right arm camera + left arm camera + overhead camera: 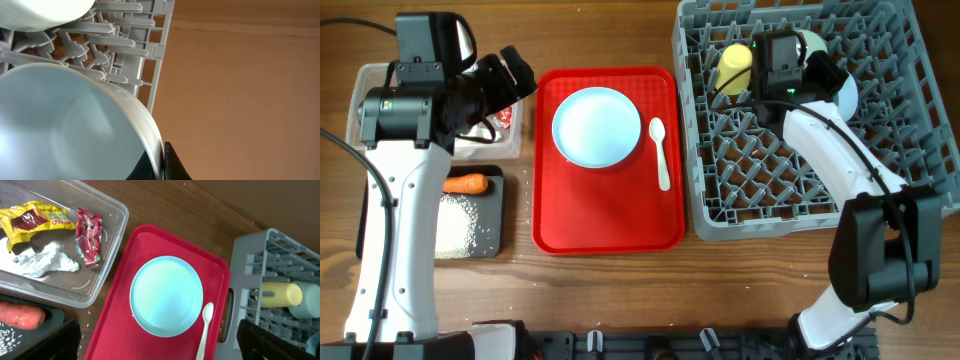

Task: Sort waste into correct bins and load items into the dishwasher rack
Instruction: 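Lower light-blue bowl upside down in rack and open right gripper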

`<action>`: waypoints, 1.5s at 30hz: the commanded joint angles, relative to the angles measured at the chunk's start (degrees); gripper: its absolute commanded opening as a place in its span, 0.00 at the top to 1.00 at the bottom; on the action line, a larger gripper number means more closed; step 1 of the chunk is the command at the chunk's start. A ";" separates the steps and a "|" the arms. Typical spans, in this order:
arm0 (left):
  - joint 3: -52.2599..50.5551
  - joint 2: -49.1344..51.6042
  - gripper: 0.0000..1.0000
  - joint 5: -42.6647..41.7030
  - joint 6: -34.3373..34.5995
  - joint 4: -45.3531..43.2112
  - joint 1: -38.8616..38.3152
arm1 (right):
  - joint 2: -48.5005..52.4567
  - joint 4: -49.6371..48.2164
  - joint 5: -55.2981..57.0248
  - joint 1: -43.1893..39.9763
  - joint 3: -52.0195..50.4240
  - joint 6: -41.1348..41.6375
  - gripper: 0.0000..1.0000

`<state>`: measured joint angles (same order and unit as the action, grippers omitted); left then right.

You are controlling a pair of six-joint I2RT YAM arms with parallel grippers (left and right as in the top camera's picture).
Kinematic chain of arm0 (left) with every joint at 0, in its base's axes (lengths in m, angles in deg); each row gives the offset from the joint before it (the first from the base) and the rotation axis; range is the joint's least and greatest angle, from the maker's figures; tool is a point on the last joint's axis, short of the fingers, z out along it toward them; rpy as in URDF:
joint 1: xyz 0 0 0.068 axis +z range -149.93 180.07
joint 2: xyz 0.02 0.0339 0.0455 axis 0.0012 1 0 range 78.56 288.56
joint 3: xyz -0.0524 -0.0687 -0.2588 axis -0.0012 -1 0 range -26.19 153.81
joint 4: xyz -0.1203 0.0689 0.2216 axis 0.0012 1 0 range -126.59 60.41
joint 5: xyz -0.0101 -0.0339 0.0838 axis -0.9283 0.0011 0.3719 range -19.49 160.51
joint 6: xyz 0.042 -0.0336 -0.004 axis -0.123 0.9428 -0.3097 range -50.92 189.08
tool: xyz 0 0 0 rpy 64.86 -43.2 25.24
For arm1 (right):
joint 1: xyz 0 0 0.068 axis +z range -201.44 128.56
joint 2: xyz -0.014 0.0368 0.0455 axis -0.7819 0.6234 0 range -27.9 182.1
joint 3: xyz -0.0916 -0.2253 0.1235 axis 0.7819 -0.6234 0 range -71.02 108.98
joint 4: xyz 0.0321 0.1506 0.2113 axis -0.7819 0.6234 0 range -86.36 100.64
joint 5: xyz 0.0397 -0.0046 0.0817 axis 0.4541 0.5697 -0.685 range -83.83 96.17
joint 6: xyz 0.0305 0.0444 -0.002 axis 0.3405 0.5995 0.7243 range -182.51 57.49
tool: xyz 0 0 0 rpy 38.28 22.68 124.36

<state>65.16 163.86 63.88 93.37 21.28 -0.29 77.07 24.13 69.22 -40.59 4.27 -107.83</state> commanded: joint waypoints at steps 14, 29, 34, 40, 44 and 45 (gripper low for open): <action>0.15 -0.02 0.00 0.72 -0.94 -0.13 0.31 | 2.47 2.10 -4.07 4.96 0.07 0.96 0.73; 0.15 -0.02 0.00 0.72 -0.94 -0.13 0.33 | 2.47 2.93 -4.72 7.02 0.07 6.27 0.22; 0.15 0.00 0.00 0.72 -0.94 -0.13 0.31 | 2.45 7.87 -10.97 8.70 0.07 15.06 0.19; 0.15 -0.02 0.00 0.74 -0.94 -0.13 0.31 | 2.45 15.65 -27.39 8.87 0.07 26.32 0.05; 0.15 -0.02 0.00 0.72 -0.94 -0.13 0.31 | 1.92 18.84 -29.99 9.40 0.09 34.91 0.02; 0.15 -0.02 0.00 0.72 -0.94 -0.13 0.31 | 1.64 20.06 -31.95 9.40 0.09 35.36 0.01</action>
<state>65.16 163.86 63.88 93.37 21.28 -0.27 78.21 42.27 43.38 -31.58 4.25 -79.49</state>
